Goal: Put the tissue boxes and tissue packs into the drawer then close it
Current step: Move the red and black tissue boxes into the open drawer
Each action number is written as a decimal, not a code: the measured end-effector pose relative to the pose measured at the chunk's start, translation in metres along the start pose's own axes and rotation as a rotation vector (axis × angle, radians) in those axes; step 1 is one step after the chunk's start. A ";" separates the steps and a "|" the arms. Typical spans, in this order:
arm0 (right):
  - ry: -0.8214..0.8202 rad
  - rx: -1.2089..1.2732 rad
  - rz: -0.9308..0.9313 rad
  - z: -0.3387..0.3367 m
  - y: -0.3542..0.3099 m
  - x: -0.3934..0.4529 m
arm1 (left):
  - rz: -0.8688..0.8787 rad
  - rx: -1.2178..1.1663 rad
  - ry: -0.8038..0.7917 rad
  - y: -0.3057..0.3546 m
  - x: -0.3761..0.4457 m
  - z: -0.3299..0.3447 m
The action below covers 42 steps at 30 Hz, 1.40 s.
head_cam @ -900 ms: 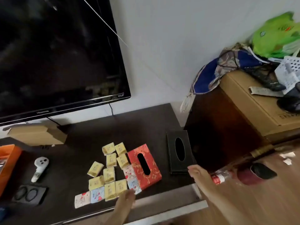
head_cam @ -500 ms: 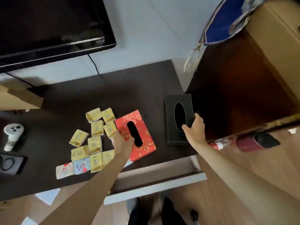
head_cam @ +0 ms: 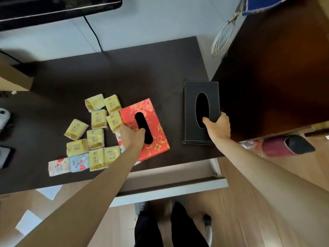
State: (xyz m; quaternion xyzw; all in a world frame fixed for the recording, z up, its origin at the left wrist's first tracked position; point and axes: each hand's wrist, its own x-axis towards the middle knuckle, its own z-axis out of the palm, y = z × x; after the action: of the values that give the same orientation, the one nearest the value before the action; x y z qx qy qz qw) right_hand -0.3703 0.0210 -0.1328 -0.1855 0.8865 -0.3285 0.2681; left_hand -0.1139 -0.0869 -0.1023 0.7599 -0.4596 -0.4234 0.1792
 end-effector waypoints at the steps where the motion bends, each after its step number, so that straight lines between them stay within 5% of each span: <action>1: -0.013 -0.020 0.013 0.000 -0.002 0.005 | -0.028 -0.001 -0.002 0.003 0.001 -0.001; 8: -0.004 0.063 0.052 -0.008 -0.003 -0.012 | 0.029 -0.141 0.036 0.003 -0.025 -0.006; 28: 0.045 0.292 -0.306 0.008 0.111 -0.146 | 0.468 -0.287 0.025 -0.138 -0.124 0.006; 38: 0.032 0.198 -0.329 0.014 0.150 -0.162 | 0.540 -0.198 -0.100 -0.188 -0.119 0.004; 42: 0.035 -0.108 -0.481 -0.002 0.174 -0.170 | 0.711 -0.015 -0.133 -0.206 -0.118 -0.005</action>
State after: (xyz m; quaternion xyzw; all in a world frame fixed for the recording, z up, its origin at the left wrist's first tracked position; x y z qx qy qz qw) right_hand -0.2641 0.2324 -0.1901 -0.3993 0.8377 -0.3382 0.1565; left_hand -0.0232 0.1188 -0.1787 0.5220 -0.7026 -0.3866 0.2905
